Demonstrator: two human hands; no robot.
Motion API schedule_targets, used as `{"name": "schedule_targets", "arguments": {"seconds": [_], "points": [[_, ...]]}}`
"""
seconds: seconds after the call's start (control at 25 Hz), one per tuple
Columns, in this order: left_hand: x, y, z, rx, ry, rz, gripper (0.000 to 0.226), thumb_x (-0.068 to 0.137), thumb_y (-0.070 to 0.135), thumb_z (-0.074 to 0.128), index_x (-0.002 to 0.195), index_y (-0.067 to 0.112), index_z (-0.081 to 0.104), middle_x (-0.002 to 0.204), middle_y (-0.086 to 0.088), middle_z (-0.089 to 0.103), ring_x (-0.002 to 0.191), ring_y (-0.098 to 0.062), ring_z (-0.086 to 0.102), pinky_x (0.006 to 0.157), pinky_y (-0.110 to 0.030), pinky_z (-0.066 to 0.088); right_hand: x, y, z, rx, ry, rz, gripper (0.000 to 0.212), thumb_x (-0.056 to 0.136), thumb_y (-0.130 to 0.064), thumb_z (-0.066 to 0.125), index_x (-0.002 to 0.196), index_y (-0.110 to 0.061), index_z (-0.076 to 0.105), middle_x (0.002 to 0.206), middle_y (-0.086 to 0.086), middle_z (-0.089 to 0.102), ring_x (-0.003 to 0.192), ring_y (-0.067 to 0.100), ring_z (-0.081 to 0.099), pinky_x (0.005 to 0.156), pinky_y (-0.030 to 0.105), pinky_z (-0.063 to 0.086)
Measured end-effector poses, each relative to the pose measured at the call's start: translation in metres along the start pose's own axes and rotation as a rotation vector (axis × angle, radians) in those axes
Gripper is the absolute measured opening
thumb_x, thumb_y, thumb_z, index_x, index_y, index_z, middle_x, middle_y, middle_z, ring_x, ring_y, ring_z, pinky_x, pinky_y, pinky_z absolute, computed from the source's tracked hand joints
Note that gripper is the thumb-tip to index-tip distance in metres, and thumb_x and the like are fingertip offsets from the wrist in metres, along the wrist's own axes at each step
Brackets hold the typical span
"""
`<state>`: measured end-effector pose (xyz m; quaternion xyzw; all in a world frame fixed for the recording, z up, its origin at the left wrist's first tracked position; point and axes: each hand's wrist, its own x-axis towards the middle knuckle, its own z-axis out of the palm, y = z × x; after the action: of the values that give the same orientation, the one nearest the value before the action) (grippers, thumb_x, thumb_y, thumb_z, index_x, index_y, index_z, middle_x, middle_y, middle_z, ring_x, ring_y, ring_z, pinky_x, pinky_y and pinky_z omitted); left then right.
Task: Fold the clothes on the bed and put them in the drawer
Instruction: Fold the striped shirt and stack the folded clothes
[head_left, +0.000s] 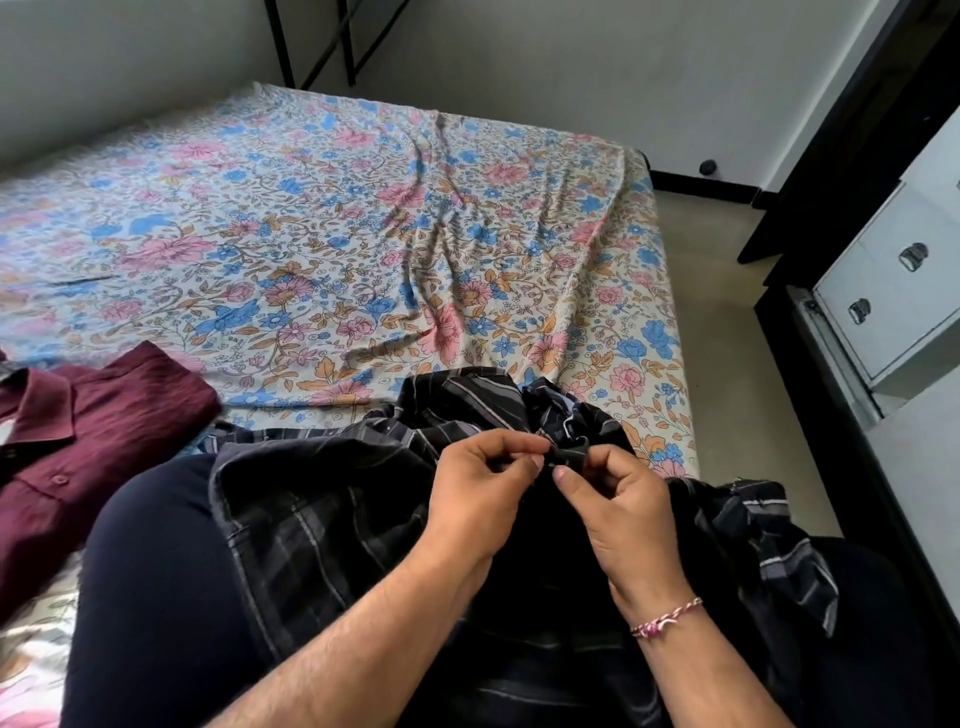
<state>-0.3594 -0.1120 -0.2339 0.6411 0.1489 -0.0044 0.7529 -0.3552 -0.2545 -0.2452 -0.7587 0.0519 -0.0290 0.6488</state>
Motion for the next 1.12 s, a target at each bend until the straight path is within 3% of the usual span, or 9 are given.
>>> {"name": "schedule_targets", "arguments": {"seconds": [0.12,0.24,0.4,0.56,0.92,1.0,1.12], "points": [[0.0,-0.002,0.001,-0.066,-0.009,0.027,0.015,0.09,-0.002,0.076,0.092,0.012,0.08,0.083,-0.01,0.074,0.078,-0.018,0.066,0.082,-0.035,0.058,-0.004,0.001,0.007,-0.061,0.093,-0.041,0.014,0.083,-0.012,0.085,0.079,-0.018,0.072,0.074,0.006,0.069,0.066,0.009,0.061,0.066,0.035,0.057],[0.0,-0.003,0.001,-0.09,-0.001,0.046,0.021,0.089,-0.005,0.075,0.097,0.014,0.078,0.083,-0.005,0.073,0.081,-0.017,0.068,0.086,-0.036,0.059,-0.006,0.0,0.011,-0.189,0.138,-0.126,0.018,0.082,-0.012,0.085,0.076,-0.023,0.071,0.071,-0.01,0.07,0.062,0.002,0.061,0.058,0.015,0.05],[-0.002,-0.002,0.002,-0.071,-0.016,0.05,0.019,0.088,-0.003,0.078,0.098,0.013,0.076,0.081,-0.003,0.071,0.077,-0.013,0.067,0.078,-0.027,0.058,-0.01,-0.004,0.013,-0.171,0.136,-0.178,0.021,0.085,-0.011,0.082,0.078,-0.028,0.072,0.076,-0.019,0.072,0.071,0.0,0.067,0.062,0.008,0.049],[0.0,-0.003,0.001,-0.008,0.026,0.086,0.018,0.088,-0.002,0.078,0.094,0.015,0.076,0.084,-0.002,0.075,0.076,-0.01,0.068,0.076,-0.023,0.059,-0.008,-0.002,0.014,-0.165,0.125,-0.206,0.019,0.085,-0.009,0.082,0.08,-0.026,0.075,0.077,-0.018,0.074,0.073,0.002,0.069,0.065,0.009,0.051],[0.008,-0.01,0.001,0.145,0.099,0.147,0.019,0.085,0.006,0.08,0.088,0.023,0.074,0.077,0.002,0.074,0.068,-0.01,0.064,0.07,-0.033,0.059,-0.005,0.008,0.014,-0.119,0.12,-0.182,0.026,0.089,0.001,0.071,0.09,-0.024,0.078,0.081,-0.022,0.075,0.076,-0.001,0.071,0.067,0.009,0.052],[0.008,-0.01,0.001,0.145,0.1,0.139,0.018,0.085,0.006,0.08,0.088,0.022,0.075,0.078,-0.001,0.075,0.068,-0.012,0.066,0.072,-0.035,0.061,-0.003,0.01,0.015,-0.101,0.116,-0.176,0.03,0.089,0.002,0.071,0.09,-0.027,0.078,0.083,-0.019,0.076,0.076,0.002,0.072,0.071,0.016,0.057],[0.009,-0.009,0.001,0.131,0.072,0.109,0.014,0.085,0.005,0.081,0.086,0.019,0.077,0.079,-0.004,0.077,0.068,-0.01,0.069,0.067,-0.025,0.06,0.0,0.014,0.015,-0.048,0.106,-0.176,0.029,0.087,0.001,0.077,0.089,-0.028,0.077,0.085,-0.011,0.078,0.08,0.009,0.075,0.078,0.031,0.062]]}}
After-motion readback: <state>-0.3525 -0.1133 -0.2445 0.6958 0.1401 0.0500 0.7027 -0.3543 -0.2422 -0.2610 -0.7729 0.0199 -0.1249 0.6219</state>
